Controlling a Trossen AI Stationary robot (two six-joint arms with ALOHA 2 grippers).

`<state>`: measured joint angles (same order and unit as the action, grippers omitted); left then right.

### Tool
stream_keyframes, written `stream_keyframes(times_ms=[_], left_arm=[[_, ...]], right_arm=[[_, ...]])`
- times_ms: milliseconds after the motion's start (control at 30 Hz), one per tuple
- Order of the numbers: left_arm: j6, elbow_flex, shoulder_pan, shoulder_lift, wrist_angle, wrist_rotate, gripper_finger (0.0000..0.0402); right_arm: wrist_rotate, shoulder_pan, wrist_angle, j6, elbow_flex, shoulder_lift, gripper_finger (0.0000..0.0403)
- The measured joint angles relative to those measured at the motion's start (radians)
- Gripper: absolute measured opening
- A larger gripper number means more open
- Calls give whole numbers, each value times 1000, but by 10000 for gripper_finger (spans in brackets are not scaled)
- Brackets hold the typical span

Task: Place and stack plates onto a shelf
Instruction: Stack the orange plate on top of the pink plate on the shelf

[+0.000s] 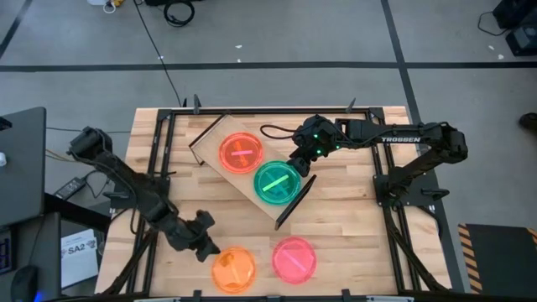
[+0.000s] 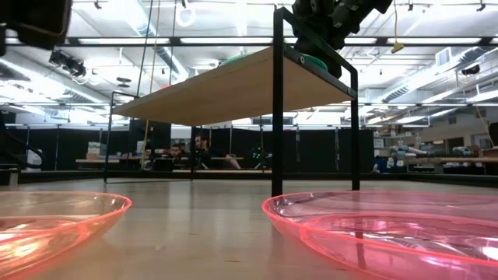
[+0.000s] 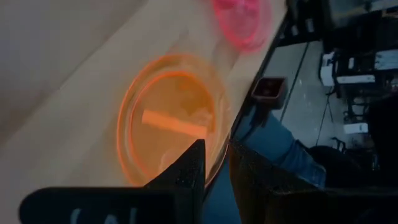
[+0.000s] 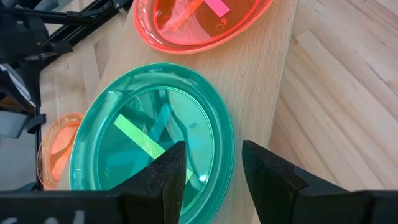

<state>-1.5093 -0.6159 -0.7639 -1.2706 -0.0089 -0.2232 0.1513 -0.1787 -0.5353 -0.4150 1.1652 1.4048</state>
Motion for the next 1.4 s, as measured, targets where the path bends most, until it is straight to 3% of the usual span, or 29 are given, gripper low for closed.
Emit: stream_keyframes(times_ms=[700,1400], left_arm=[[-154,0,-39,-182,-56,11,75],[-154,0,-42,-270,9,-1,75]], right_arm=[[0,0,0,0,0,0,163],[1,0,0,0,0,0,163]])
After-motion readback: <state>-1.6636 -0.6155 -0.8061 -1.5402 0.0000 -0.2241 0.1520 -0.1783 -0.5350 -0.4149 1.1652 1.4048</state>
